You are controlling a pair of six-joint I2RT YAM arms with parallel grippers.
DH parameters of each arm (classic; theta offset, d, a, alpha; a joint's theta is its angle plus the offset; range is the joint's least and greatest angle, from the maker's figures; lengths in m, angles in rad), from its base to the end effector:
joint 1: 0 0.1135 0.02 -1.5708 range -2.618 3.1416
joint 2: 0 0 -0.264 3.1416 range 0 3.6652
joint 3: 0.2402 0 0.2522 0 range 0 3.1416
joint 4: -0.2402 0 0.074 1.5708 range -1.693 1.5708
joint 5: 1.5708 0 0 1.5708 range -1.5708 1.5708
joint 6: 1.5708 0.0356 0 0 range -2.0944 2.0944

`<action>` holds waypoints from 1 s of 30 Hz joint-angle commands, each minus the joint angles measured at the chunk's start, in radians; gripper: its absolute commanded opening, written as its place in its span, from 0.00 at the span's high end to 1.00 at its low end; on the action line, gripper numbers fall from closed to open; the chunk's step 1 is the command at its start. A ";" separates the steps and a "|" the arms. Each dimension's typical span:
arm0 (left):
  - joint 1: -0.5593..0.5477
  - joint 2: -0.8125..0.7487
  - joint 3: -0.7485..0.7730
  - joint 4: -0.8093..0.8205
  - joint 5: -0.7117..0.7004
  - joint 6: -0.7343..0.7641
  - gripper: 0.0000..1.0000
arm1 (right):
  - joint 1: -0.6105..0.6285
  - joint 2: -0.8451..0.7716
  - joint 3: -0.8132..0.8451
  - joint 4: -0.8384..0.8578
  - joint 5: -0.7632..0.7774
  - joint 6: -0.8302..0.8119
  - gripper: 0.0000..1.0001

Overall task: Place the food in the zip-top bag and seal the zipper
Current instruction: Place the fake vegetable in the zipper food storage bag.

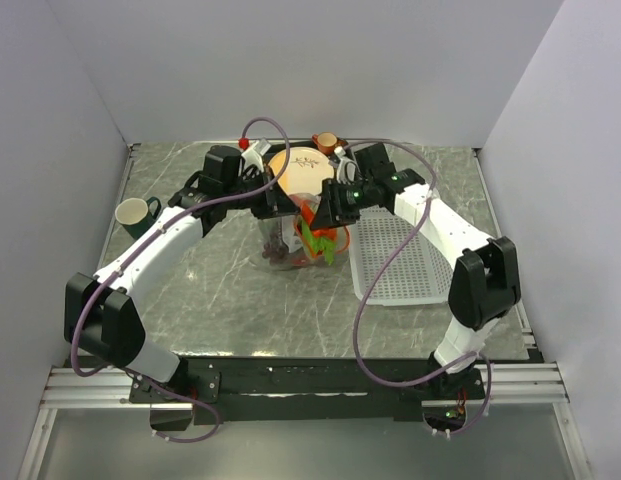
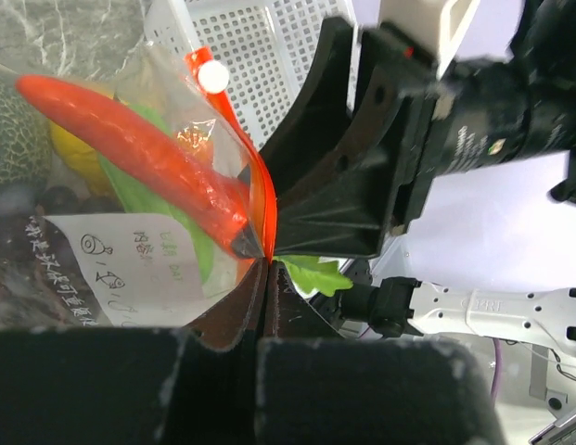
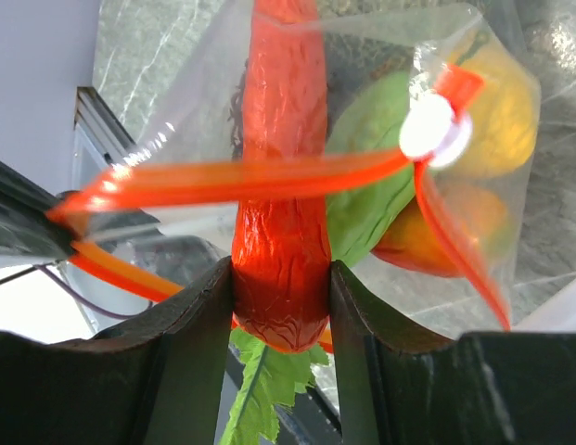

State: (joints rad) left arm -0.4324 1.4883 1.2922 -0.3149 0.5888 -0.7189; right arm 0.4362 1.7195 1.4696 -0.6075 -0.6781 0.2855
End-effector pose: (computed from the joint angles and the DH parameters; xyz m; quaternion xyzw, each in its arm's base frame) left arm 0.3009 -0.1607 0.3371 0.0273 0.8382 -0.4733 0.2694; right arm 0.3331 0.1799 0.2952 -0.1823 0.8725 0.4078 0.1981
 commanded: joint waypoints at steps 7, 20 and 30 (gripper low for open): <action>-0.019 -0.039 -0.004 -0.017 0.036 0.039 0.99 | 0.007 0.086 0.172 0.006 -0.070 0.053 0.88; -0.031 -0.046 0.039 0.014 0.078 0.015 0.99 | 0.142 0.061 -0.005 0.349 0.209 0.254 0.90; -0.031 -0.100 0.042 0.017 0.016 -0.007 0.99 | 0.197 0.089 -0.069 0.378 0.371 0.205 0.90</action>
State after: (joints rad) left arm -0.4446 1.4757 1.2835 -0.3504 0.5808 -0.6979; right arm 0.5930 1.8057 1.4113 -0.2821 -0.4629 0.5407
